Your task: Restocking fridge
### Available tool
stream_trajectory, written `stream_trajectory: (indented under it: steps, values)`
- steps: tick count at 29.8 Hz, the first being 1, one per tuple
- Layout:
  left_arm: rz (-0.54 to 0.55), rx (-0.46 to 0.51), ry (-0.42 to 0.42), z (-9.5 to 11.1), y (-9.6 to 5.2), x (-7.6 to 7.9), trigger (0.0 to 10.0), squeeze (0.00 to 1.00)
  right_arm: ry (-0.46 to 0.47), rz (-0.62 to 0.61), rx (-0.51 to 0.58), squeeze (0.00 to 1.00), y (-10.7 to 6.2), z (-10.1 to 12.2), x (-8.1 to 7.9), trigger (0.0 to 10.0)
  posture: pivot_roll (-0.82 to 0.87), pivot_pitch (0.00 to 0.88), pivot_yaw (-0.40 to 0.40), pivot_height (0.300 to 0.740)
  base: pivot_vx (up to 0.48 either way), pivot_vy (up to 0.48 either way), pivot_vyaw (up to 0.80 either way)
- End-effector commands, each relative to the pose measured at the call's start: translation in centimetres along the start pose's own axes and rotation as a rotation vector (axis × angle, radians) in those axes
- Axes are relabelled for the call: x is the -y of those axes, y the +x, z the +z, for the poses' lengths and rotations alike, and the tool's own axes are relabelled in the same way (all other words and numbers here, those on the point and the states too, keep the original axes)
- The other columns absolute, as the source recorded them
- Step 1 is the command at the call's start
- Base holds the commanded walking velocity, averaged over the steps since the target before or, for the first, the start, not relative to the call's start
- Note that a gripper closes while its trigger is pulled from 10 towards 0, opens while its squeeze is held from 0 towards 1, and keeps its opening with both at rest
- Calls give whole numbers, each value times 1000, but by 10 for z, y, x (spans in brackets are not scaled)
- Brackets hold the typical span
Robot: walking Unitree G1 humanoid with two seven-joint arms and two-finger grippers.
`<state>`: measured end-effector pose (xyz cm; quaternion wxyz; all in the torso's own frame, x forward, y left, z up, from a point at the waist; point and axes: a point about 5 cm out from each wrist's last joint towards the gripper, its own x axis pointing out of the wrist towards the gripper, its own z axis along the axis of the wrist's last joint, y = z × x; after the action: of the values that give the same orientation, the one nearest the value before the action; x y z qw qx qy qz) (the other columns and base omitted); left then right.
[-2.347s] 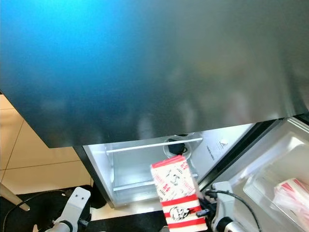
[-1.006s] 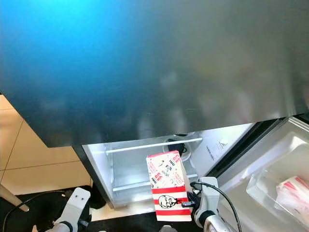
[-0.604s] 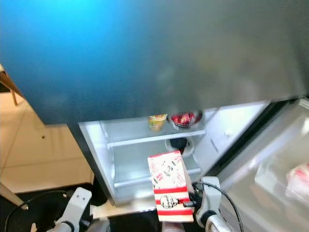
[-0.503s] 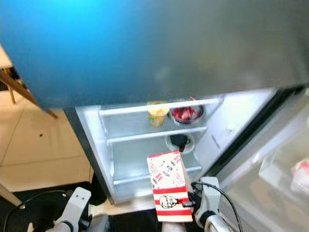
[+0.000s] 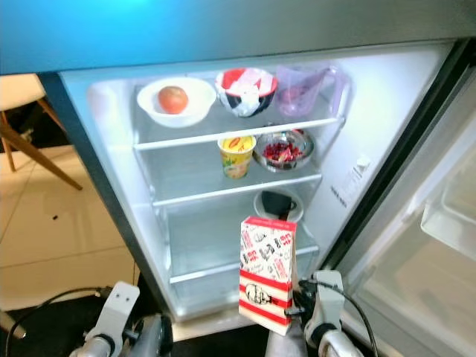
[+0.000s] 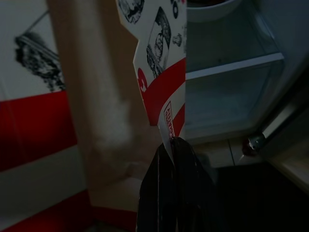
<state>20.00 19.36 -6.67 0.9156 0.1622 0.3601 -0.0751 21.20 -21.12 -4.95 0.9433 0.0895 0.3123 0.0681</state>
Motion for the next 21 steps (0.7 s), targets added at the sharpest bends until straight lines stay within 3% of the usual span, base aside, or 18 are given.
stream_trajectory:
  steps: [1,9,12,16,21]
  values:
    - [-31,-90,3,-21,-6,6,10000,0,20,26,-52,0,-1,-12,-6,10000,-62,115,-24,530,0,0,0]
    - [-31,-90,8,-22,-7,5,10000,0,-19,149,47,0,12,15,-29,10000,-59,120,-21,517,0,0,0]
    - [-31,-90,15,-22,-7,4,10000,0,-94,258,56,0,17,31,-46,10000,-58,121,-20,517,0,0,0]
    - [-33,-90,16,-23,-7,5,10000,0,-146,238,21,0,21,34,-47,10000,-56,121,-20,517,0,0,0]
    - [-34,-90,20,-23,-7,4,10000,0,-118,150,-18,0,28,42,-41,10000,-44,127,-15,517,0,0,0]
